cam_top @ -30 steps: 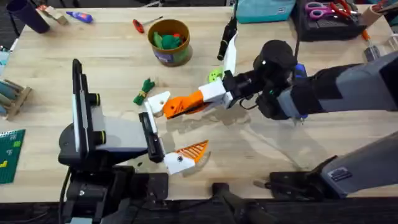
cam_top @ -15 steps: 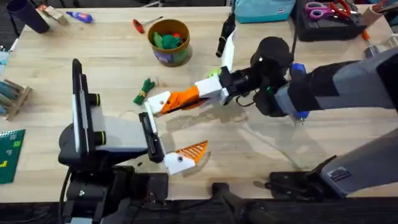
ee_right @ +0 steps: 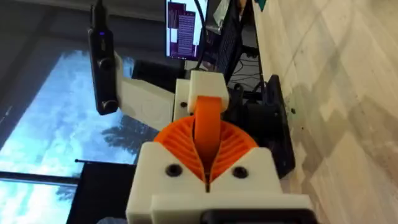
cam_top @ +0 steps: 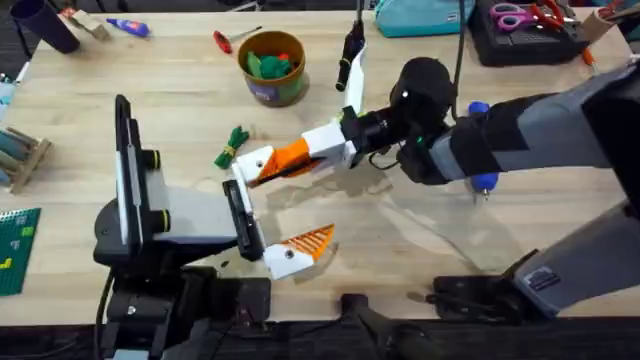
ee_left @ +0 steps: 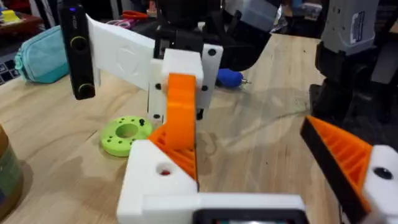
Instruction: Pick up the gripper from the table and insert it into the empty holder that is missing its gripper. Then pick up a screw, insert it into the mounting hole, and use the screwdriver to tighten it. Finally, clean up the table by picking up the vegetable and placing it into the bucket.
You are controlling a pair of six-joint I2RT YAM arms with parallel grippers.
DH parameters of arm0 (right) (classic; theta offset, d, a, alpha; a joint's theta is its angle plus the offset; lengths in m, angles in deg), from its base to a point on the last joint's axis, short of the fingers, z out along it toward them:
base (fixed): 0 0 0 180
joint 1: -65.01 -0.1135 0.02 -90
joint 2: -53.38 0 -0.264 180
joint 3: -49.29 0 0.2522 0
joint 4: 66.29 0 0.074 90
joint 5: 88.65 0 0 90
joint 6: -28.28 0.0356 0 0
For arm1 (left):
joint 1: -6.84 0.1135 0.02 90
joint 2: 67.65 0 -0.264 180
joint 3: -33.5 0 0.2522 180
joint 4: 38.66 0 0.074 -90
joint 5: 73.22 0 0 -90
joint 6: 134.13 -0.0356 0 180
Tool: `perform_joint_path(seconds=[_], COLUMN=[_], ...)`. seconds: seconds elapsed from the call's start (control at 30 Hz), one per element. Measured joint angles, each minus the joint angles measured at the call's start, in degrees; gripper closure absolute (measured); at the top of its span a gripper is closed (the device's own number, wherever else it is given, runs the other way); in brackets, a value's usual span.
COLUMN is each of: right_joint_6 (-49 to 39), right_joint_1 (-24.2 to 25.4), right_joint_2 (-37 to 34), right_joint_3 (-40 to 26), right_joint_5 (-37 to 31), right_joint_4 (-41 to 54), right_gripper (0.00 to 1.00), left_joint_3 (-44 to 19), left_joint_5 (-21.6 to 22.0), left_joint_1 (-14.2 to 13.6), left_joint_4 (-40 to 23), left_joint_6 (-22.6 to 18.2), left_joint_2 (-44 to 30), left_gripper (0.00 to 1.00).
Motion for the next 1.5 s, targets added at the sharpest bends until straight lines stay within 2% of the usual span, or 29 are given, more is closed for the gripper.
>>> perform_joint_path(seconds=[0.4,0.67,1.5], right_joint_6=[0.0,-2.52,-6.56], right_joint_1=[-0.09,-0.18,0.38], right_joint_2=[-0.01,0.0,-0.01], right_joint_3=[-0.3,-3.21,-3.43], right_joint_5=[0.01,2.1,4.91], right_joint_4=[0.48,7.75,8.55], right_gripper=[0.993,0.993,0.993], left_joint_3=[0.0,0.0,0.0], left_joint_5=[0.1,0.52,-0.3], left_joint_1=[0.03,0.4,0.21], left_joint_4=[0.0,0.04,-0.03], left_joint_6=[0.01,0.57,0.36], left_joint_2=[0.0,0.0,0.0], left_gripper=[0.019,0.019,0.019])
